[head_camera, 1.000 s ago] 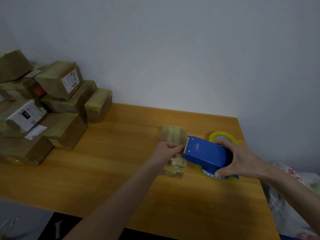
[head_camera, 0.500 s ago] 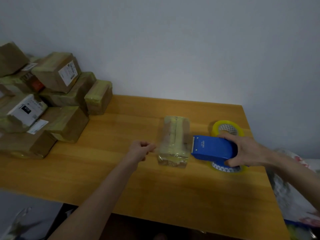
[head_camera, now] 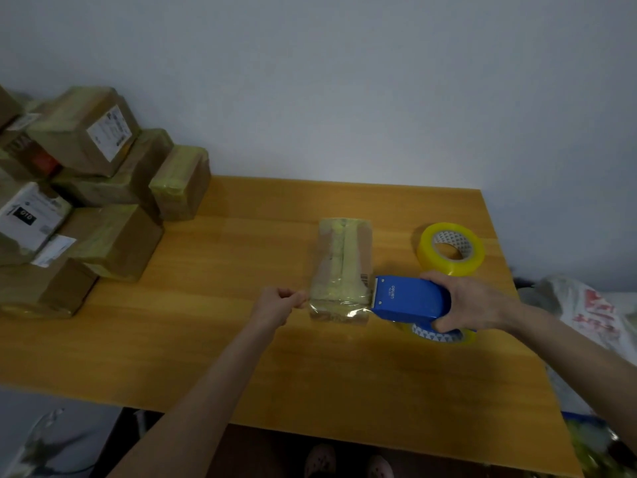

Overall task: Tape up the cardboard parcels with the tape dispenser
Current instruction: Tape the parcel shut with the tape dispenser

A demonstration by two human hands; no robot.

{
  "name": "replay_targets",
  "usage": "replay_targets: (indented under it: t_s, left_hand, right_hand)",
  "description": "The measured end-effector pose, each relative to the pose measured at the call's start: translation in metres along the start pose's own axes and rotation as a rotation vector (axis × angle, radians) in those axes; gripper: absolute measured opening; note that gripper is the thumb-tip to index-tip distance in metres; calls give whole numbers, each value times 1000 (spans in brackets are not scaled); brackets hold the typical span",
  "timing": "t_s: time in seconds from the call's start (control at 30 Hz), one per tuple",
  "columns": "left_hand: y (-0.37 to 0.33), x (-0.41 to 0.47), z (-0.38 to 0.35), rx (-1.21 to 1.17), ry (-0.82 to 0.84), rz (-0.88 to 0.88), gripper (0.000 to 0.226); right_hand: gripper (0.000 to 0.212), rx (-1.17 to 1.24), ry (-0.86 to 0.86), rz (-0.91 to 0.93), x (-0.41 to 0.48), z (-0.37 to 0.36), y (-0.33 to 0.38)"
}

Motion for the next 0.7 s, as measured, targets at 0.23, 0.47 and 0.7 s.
replay_targets:
  t_s: [0.23,0.47,0.7]
  left_hand:
    - [-2,16,-7,323,-65,-123,30]
    - [-4,15,-18,588,-150,-282,31]
    - [31,8,-30,514,-184,-219,22]
  right_hand:
    - [76,-10,52,-37,11,-11,0]
    - [79,22,47,-55,16,-17,-1]
    - [71,107,8,-49,12,-25,-8]
Point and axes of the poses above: each hand's wrist, its own x-axis towards the middle knuckle, its own z-axis out of the back of the hand, y = z × x, the point moved 4 cm from there along x, towards the middle knuckle, and after that the axes turned 8 degrees about x, right-handed, at the moved point
